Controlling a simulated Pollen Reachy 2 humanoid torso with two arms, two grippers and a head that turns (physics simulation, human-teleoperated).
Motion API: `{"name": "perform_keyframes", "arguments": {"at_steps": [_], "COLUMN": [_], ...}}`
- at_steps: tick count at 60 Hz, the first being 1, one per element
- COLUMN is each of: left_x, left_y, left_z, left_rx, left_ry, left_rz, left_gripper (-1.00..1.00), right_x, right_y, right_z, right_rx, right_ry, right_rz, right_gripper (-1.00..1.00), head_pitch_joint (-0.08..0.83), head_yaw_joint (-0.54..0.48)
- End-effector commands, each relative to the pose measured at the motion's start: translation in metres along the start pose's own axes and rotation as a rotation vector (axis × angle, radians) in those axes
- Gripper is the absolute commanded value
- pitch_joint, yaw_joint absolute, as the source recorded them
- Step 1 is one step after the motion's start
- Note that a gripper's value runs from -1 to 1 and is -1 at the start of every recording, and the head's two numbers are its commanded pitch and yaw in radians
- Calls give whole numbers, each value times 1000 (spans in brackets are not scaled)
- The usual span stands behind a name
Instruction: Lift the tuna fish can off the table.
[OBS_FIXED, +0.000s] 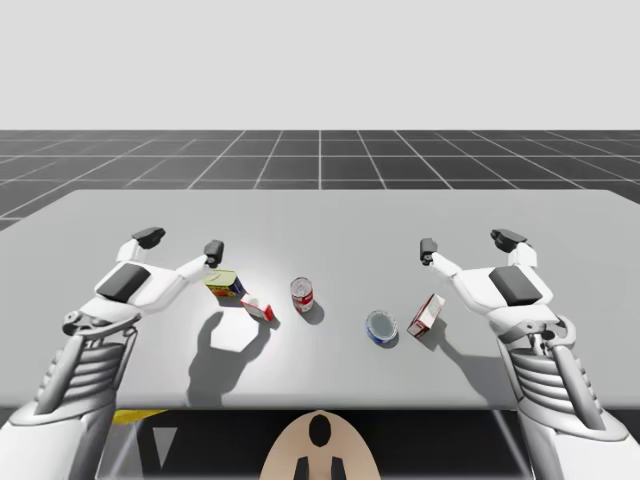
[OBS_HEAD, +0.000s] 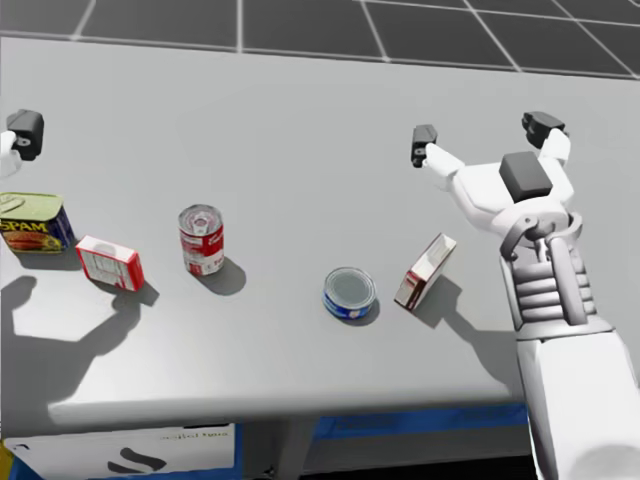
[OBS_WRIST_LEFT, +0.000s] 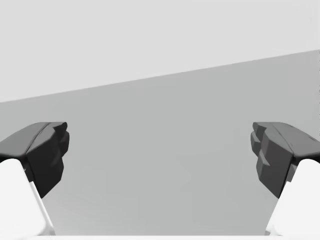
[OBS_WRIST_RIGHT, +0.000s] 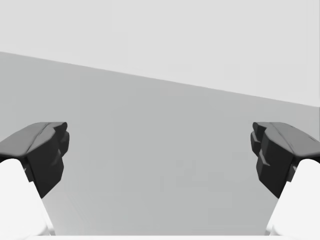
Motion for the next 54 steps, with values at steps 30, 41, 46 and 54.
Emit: {"name": "perform_keyframes", "arguments": {"at_steps": [30, 41, 46, 54], "left_x": [6, 5, 4, 3], "left_y": [-2, -2, -3, -4], "left_z": [4, 4, 3, 2], "left_rx": [1, 3, -3, -3], "left_ry": [-6, 2, 8, 13], "left_rz": [26, 29, 25, 20], "left_gripper": [-1000, -1000, -1000, -1000], "right_x": [48, 39, 27, 2], "right_y": [33, 63, 66, 75], "right_z": [92, 155, 173, 188], "right_rx": [200, 265, 306, 337], "right_ry": [47, 61, 68, 94], "right_rz": [-145, -210, -241, -276], "right_gripper": [-1000, -1000, -1000, -1000], "head_pitch_joint": [745, 744, 741, 740], "head_yaw_joint": [-236, -241, -245, -246]}}
